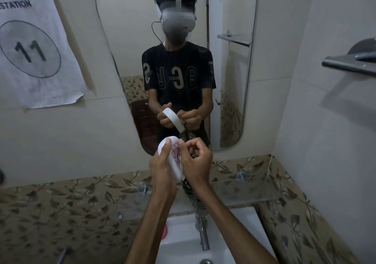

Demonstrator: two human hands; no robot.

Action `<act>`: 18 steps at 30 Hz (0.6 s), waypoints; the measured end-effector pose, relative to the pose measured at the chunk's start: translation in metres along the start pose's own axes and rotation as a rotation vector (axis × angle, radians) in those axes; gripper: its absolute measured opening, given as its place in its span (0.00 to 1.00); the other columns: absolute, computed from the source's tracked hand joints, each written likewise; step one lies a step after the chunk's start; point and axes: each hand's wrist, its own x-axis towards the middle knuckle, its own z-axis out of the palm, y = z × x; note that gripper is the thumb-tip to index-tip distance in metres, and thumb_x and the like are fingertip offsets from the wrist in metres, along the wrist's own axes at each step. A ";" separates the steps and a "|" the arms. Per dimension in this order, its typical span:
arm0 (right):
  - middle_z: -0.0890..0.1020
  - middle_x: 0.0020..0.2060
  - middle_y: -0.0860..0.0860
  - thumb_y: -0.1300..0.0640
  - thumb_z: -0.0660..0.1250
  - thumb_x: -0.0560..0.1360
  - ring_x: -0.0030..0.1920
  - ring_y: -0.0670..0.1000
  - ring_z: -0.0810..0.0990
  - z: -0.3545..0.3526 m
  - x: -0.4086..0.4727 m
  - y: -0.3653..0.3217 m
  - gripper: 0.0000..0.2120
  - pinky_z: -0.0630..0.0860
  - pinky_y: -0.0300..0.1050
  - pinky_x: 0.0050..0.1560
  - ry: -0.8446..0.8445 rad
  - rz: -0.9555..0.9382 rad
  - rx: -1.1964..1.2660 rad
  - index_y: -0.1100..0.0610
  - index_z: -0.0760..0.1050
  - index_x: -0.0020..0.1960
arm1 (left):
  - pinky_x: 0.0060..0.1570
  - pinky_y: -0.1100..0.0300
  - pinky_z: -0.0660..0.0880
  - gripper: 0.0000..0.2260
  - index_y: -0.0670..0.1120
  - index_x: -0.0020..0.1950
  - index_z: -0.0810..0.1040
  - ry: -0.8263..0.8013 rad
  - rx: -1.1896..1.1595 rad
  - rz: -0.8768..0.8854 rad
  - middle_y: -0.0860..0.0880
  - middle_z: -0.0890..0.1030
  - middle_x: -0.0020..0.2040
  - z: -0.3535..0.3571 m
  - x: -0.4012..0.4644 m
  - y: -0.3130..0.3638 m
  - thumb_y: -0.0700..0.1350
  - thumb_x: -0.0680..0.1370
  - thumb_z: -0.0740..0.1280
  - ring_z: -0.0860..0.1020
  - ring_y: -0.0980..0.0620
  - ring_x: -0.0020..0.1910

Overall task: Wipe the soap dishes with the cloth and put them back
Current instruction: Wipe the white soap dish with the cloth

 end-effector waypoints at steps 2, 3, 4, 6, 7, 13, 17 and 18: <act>0.79 0.31 0.48 0.53 0.73 0.80 0.31 0.48 0.77 0.004 -0.003 -0.004 0.12 0.76 0.44 0.30 -0.030 -0.098 -0.004 0.56 0.78 0.40 | 0.51 0.50 0.83 0.21 0.46 0.58 0.85 -0.004 0.110 0.054 0.43 0.88 0.52 0.002 -0.003 -0.002 0.62 0.81 0.65 0.86 0.43 0.54; 0.78 0.31 0.46 0.54 0.73 0.80 0.30 0.46 0.76 0.006 -0.002 -0.007 0.11 0.74 0.39 0.30 -0.046 -0.144 -0.010 0.55 0.78 0.40 | 0.46 0.53 0.83 0.25 0.47 0.58 0.85 -0.021 0.154 0.076 0.44 0.88 0.51 0.003 -0.003 -0.001 0.66 0.79 0.63 0.87 0.46 0.52; 0.77 0.30 0.45 0.55 0.73 0.80 0.30 0.44 0.75 0.007 0.000 -0.010 0.11 0.72 0.35 0.31 -0.055 -0.177 -0.022 0.55 0.78 0.40 | 0.44 0.55 0.83 0.27 0.49 0.58 0.85 -0.021 0.185 0.082 0.46 0.88 0.50 0.005 -0.003 0.000 0.69 0.77 0.62 0.87 0.47 0.50; 0.75 0.30 0.45 0.58 0.73 0.81 0.30 0.42 0.73 0.009 0.006 -0.012 0.12 0.70 0.33 0.32 -0.056 -0.216 -0.039 0.53 0.75 0.40 | 0.41 0.56 0.83 0.29 0.50 0.57 0.86 0.011 0.196 0.063 0.47 0.88 0.48 0.005 -0.002 0.002 0.71 0.74 0.60 0.87 0.48 0.48; 0.76 0.30 0.46 0.58 0.73 0.81 0.30 0.43 0.73 0.011 0.008 -0.012 0.12 0.71 0.34 0.32 -0.056 -0.231 -0.038 0.52 0.75 0.40 | 0.38 0.57 0.83 0.29 0.50 0.55 0.86 0.025 0.194 0.053 0.47 0.89 0.47 0.006 0.000 0.004 0.71 0.75 0.60 0.87 0.49 0.46; 0.73 0.29 0.46 0.57 0.73 0.80 0.30 0.42 0.70 0.017 0.013 -0.018 0.16 0.70 0.38 0.32 -0.083 -0.376 -0.080 0.57 0.74 0.36 | 0.47 0.52 0.79 0.19 0.45 0.46 0.80 0.007 0.151 0.065 0.45 0.81 0.39 0.019 -0.001 -0.001 0.52 0.88 0.57 0.81 0.51 0.40; 0.72 0.28 0.45 0.59 0.72 0.78 0.29 0.43 0.69 0.017 0.024 -0.019 0.16 0.70 0.39 0.32 -0.066 -0.285 -0.026 0.54 0.72 0.34 | 0.34 0.61 0.81 0.18 0.43 0.50 0.87 0.116 0.169 0.080 0.47 0.88 0.41 0.015 -0.006 -0.004 0.53 0.86 0.63 0.87 0.50 0.41; 0.73 0.27 0.46 0.58 0.72 0.78 0.29 0.43 0.70 0.016 0.027 -0.017 0.16 0.71 0.40 0.32 -0.056 -0.195 0.011 0.54 0.72 0.34 | 0.32 0.62 0.80 0.18 0.42 0.51 0.87 0.135 0.172 0.087 0.48 0.88 0.39 0.011 -0.007 -0.005 0.53 0.85 0.63 0.87 0.51 0.39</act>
